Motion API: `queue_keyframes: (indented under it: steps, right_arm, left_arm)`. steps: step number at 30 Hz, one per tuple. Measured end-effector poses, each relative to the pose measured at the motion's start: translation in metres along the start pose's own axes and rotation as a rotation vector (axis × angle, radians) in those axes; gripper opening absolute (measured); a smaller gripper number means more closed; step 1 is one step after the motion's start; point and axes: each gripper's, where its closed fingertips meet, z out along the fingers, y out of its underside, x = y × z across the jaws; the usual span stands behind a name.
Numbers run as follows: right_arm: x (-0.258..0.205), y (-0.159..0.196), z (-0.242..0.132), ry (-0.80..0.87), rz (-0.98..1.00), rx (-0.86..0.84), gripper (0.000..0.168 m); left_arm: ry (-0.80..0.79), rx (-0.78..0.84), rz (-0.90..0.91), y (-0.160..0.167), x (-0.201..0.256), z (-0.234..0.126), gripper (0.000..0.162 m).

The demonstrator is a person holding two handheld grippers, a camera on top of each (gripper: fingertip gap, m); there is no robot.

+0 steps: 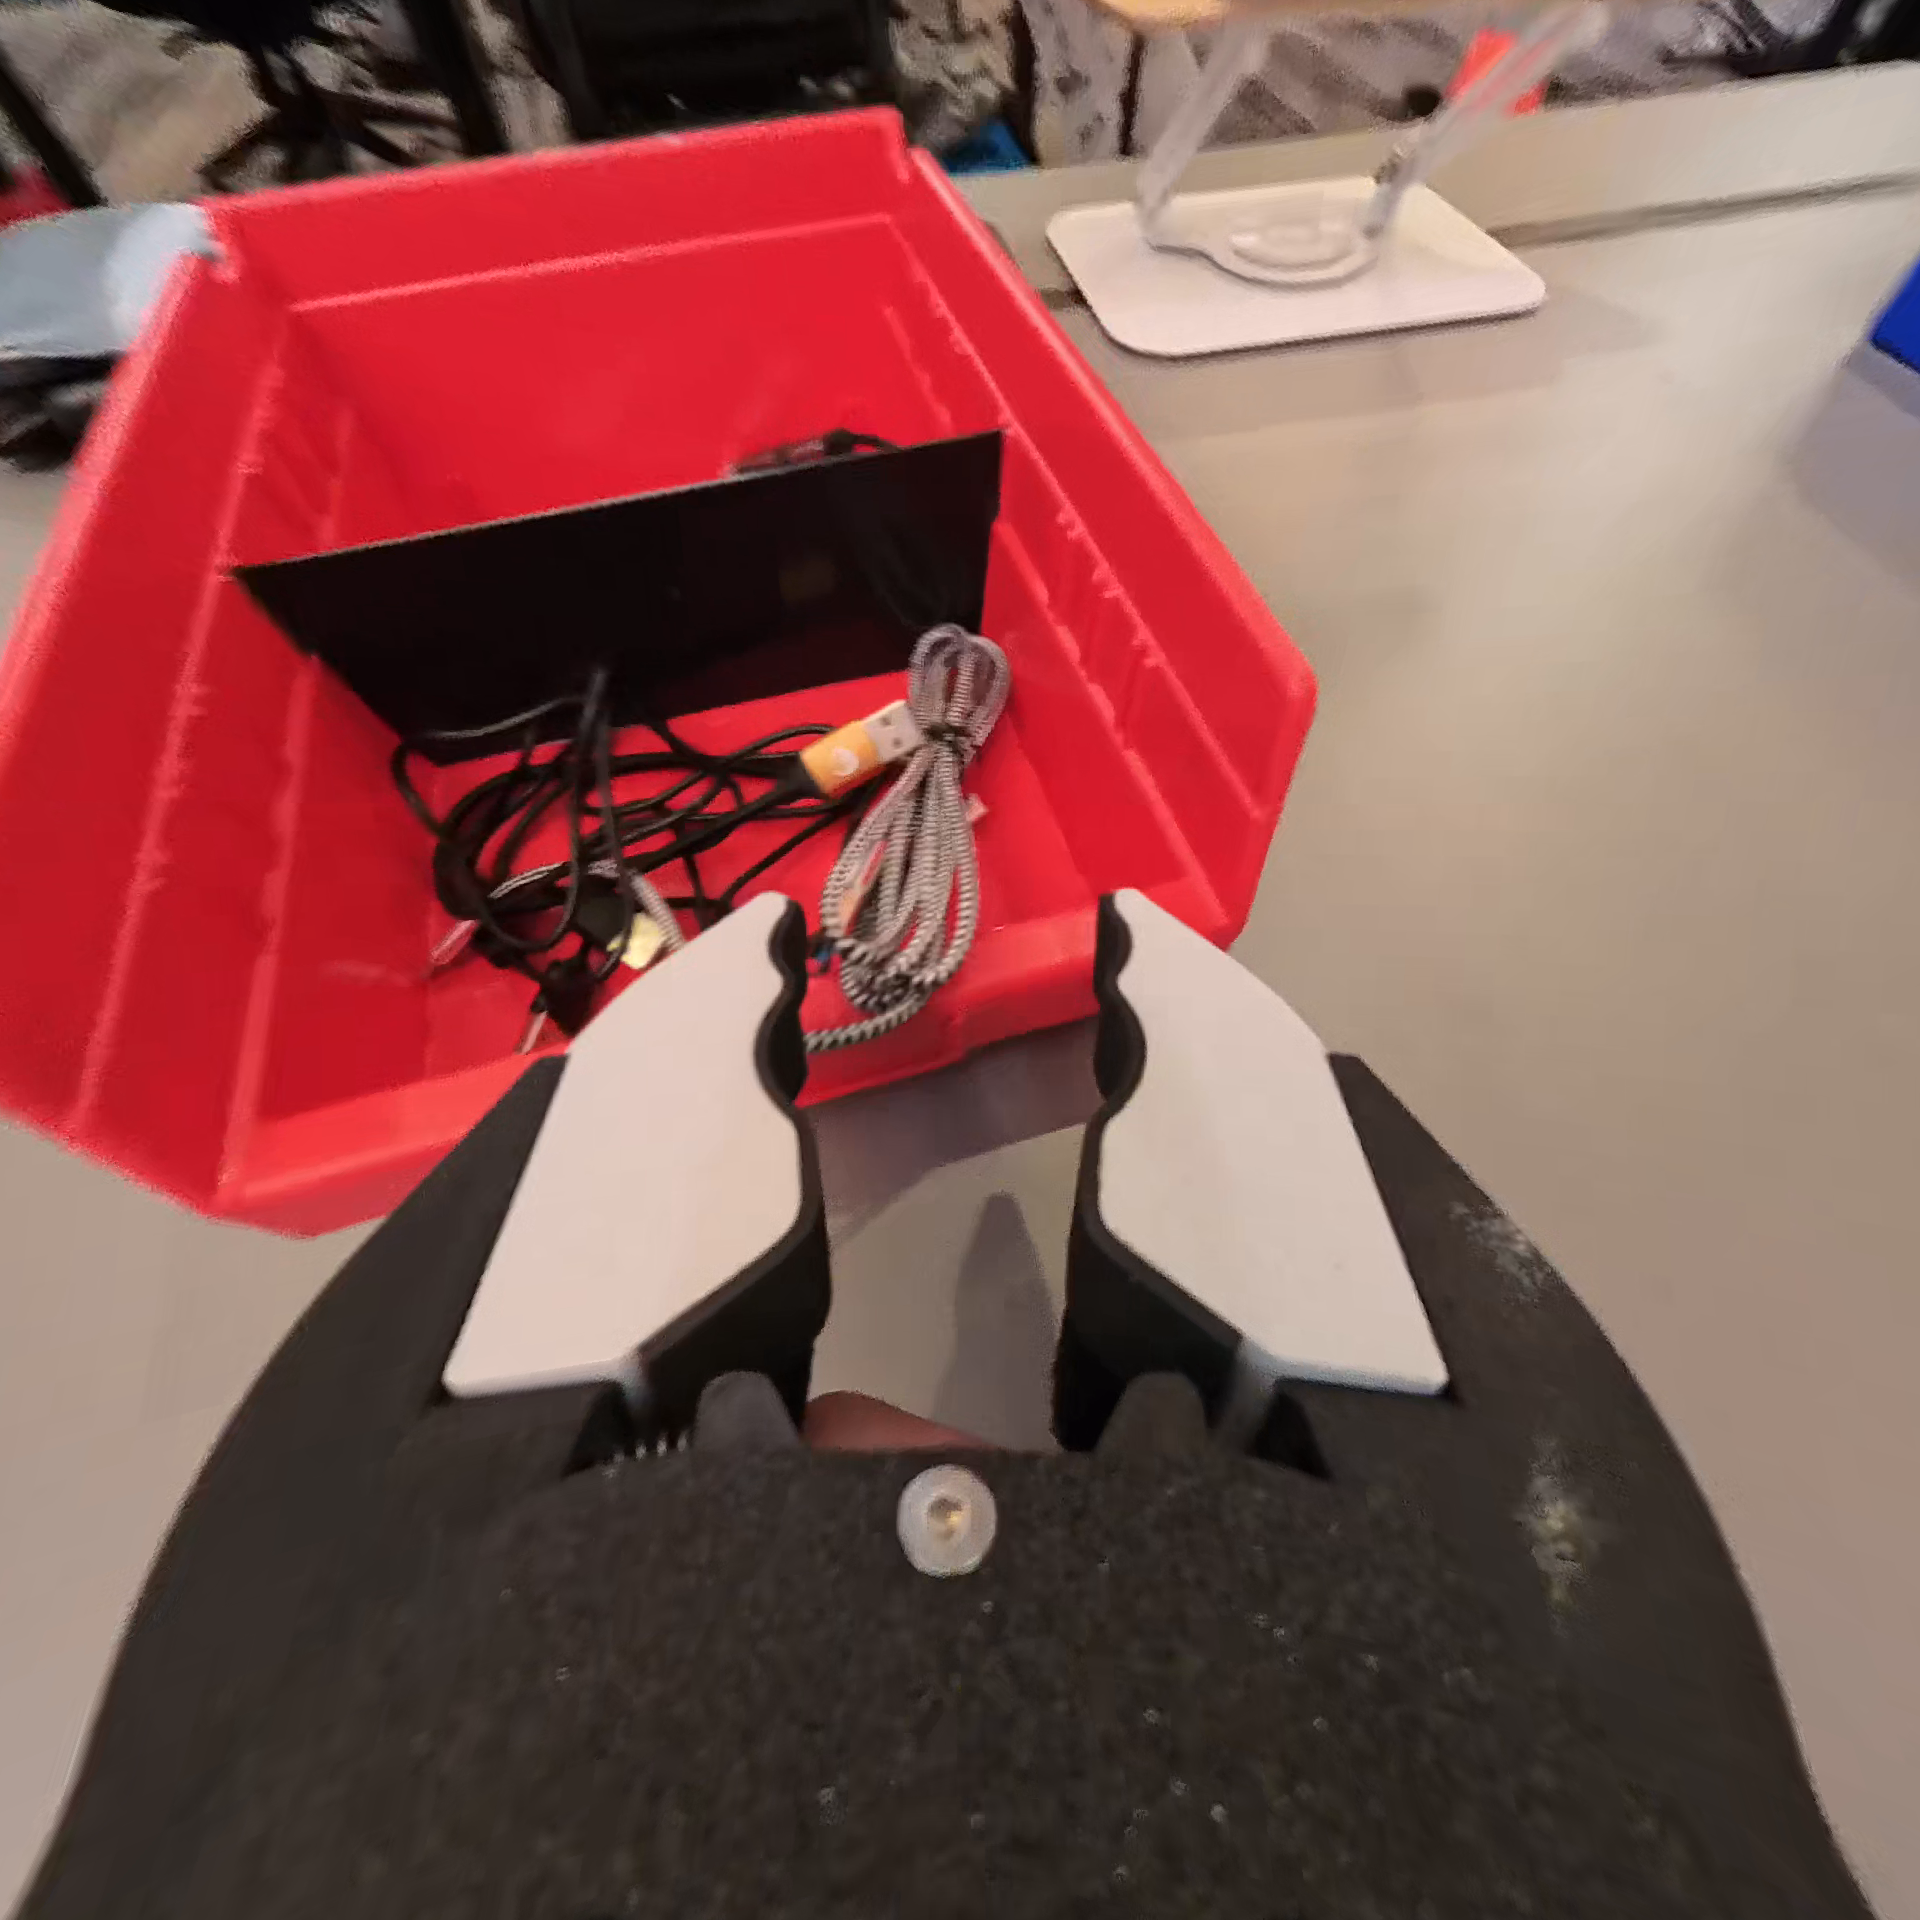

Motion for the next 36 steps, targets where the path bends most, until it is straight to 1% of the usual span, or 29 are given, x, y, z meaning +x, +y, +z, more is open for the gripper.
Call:
queue_keyframes:
  steps: [1,3,6,8,11,12,13,15,19,23,25,28,31,33,35,36]
  right_arm:
    - [0.0,0.0,0.0,-0.003,0.004,0.0,0.025]
    - [-0.001,0.0,0.0,-0.006,0.008,0.0,0.025]
    - [0.0,0.0,-0.001,0.001,0.002,-0.001,0.024]
    - [0.001,0.0,-0.002,0.006,-0.001,0.0,0.024]
    - [0.002,0.002,-0.002,0.009,0.002,-0.009,0.025]
    - [0.002,0.002,-0.002,0.01,0.003,-0.011,0.025]
    - [0.002,0.002,-0.001,0.009,0.002,-0.011,0.024]
    - [0.002,0.002,-0.001,0.01,-0.001,-0.012,0.024]
    - [0.001,0.003,-0.001,0.011,-0.004,-0.013,0.024]
    - [0.0,0.003,-0.001,0.005,0.003,-0.014,0.024]
    - [0.0,0.003,-0.001,0.005,0.002,-0.016,0.024]
    - [0.0,0.001,-0.003,0.005,0.003,-0.006,0.024]
    - [0.0,0.0,-0.004,0.002,0.008,-0.001,0.024]
    - [-0.001,0.001,-0.003,-0.002,0.012,-0.002,0.024]
    - [-0.001,0.0,-0.004,-0.003,0.013,0.001,0.024]
    - [-0.001,0.0,-0.004,-0.003,0.013,0.001,0.024]
  left_arm:
    - [0.007,-0.026,0.009,0.0,0.0,0.003,0.053]
    - [-0.028,-0.072,0.018,0.0,-0.008,0.01,0.051]
    - [-0.002,-0.194,-0.023,0.014,-0.011,0.02,0.05]
    - [0.003,-0.196,-0.041,0.017,-0.013,0.022,0.035]
    - [-0.011,-0.187,-0.035,0.014,-0.017,0.017,0.025]
    - [-0.027,-0.162,-0.017,0.008,-0.019,0.014,0.013]
    - [-0.04,-0.143,-0.007,0.004,-0.019,0.01,0.01]
    - [-0.029,-0.099,-0.011,-0.006,-0.015,0.002,0.008]
    - [0.028,0.057,-0.098,-0.038,-0.011,-0.021,0.008]
    - [0.162,0.276,-0.193,-0.08,0.006,-0.053,0.008]
    - [0.232,0.391,-0.164,-0.103,0.028,-0.073,0.008]
    - [0.289,0.517,0.024,-0.133,0.072,-0.103,0.008]
    - [0.405,0.568,0.135,-0.152,0.123,-0.128,0.008]
    - [0.526,0.603,0.193,-0.151,0.167,-0.14,0.008]
    - [0.631,0.59,0.286,-0.134,0.211,-0.143,0.008]
    - [0.665,0.564,0.331,-0.121,0.231,-0.139,0.008]
